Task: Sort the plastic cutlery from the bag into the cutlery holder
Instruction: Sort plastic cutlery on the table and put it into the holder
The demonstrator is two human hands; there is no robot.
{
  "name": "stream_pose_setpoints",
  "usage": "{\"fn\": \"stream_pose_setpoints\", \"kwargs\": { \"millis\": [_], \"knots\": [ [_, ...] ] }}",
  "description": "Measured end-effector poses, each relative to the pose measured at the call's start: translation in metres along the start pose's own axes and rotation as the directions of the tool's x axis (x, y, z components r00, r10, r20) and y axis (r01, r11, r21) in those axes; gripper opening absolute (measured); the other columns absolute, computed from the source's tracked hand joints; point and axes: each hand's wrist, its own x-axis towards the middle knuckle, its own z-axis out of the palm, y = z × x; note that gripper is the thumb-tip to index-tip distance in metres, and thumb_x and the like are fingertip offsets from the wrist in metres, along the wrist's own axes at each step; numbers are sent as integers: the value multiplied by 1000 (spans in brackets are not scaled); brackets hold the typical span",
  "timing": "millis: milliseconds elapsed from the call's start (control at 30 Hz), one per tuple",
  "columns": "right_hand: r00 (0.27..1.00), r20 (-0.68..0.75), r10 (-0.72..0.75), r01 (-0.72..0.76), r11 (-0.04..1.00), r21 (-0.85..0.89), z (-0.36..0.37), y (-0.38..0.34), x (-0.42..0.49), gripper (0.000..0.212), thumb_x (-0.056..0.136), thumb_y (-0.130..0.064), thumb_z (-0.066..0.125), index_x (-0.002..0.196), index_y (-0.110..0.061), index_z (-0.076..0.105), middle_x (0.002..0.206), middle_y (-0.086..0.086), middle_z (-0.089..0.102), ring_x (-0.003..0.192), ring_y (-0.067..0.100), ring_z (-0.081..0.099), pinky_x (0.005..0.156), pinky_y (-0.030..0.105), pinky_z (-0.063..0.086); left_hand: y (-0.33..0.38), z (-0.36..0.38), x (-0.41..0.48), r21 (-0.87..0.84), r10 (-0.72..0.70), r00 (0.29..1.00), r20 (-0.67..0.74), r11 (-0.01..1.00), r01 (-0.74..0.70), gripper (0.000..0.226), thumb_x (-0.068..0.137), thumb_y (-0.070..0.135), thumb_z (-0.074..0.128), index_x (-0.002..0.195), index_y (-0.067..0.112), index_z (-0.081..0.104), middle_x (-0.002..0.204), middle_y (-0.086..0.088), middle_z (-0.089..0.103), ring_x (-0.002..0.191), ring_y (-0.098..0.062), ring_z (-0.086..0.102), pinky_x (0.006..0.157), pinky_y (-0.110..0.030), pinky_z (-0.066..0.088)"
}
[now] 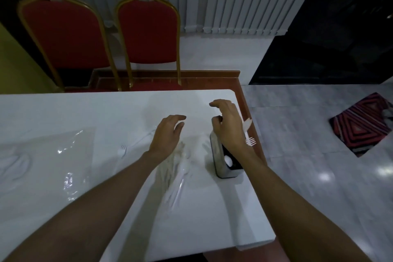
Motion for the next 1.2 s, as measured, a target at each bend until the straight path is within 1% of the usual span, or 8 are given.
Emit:
{"fn": "stream_pose_setpoints", "kwargs": {
  "millis": [200,333,500,567,700,833,933,1200],
  "knots": [
    [969,174,173,-188,980,72,61,-42,-22,31,85,1,54,112,-8,63,113,6,63,97,18,62,83,30,52,-60,-38,-33,56,-93,995,28,994,92,28,91,2,53,116,8,63,117,-11,65,110,-27,59,97,-32,43],
    [814,317,486,-450,874,-185,97,-36,-73,17,87,-20,61,101,-10,62,104,7,63,95,24,63,76,31,49,-84,-33,-66,113,-259,947,190,964,241,18,90,10,58,105,5,67,104,-13,68,98,-26,63,79,-22,40],
    [552,342,760,-646,649,-400,123,-33,-140,65,79,-60,64,119,-11,46,117,8,56,106,28,59,82,36,47,-97,-5,-101,179,-513,799,313,858,481,24,80,36,71,81,14,62,89,-5,68,86,-22,64,68,-23,40],
    [511,357,782,-684,622,-382,130,-36,-152,76,76,-64,64,124,-11,39,121,8,54,110,29,58,81,35,45,-99,8,-111,210,-533,776,338,846,490,33,75,45,72,74,15,57,77,-1,64,77,-18,62,62,-23,37],
    [593,371,715,-680,691,-244,143,-38,-150,57,78,-47,73,113,-13,42,110,6,55,98,25,60,75,30,42,-102,21,-121,201,-553,773,313,833,515,43,69,56,72,63,17,54,56,7,51,65,-18,63,44,-22,29],
    [674,350,651,-641,750,-162,148,-33,-131,39,82,-28,73,107,-12,46,103,6,55,82,18,52,71,28,38,-102,15,-114,172,-582,767,271,813,556,29,76,36,73,77,7,72,78,-7,72,83,-23,66,61,-22,38],
    [705,320,633,-628,767,-132,148,-24,-117,31,85,-20,70,106,-10,49,101,8,57,86,20,56,72,30,43,-109,3,-111,137,-608,767,207,794,592,22,80,28,71,78,6,75,81,-10,74,77,-21,65,56,-23,36],
    [779,214,590,-530,801,-281,140,-10,-109,36,82,-23,74,113,-12,57,113,8,55,102,25,52,77,32,46,-114,-5,-91,82,-621,774,125,784,616,34,80,40,68,77,7,63,73,-2,64,70,-17,58,71,-31,49]
  ]
}}
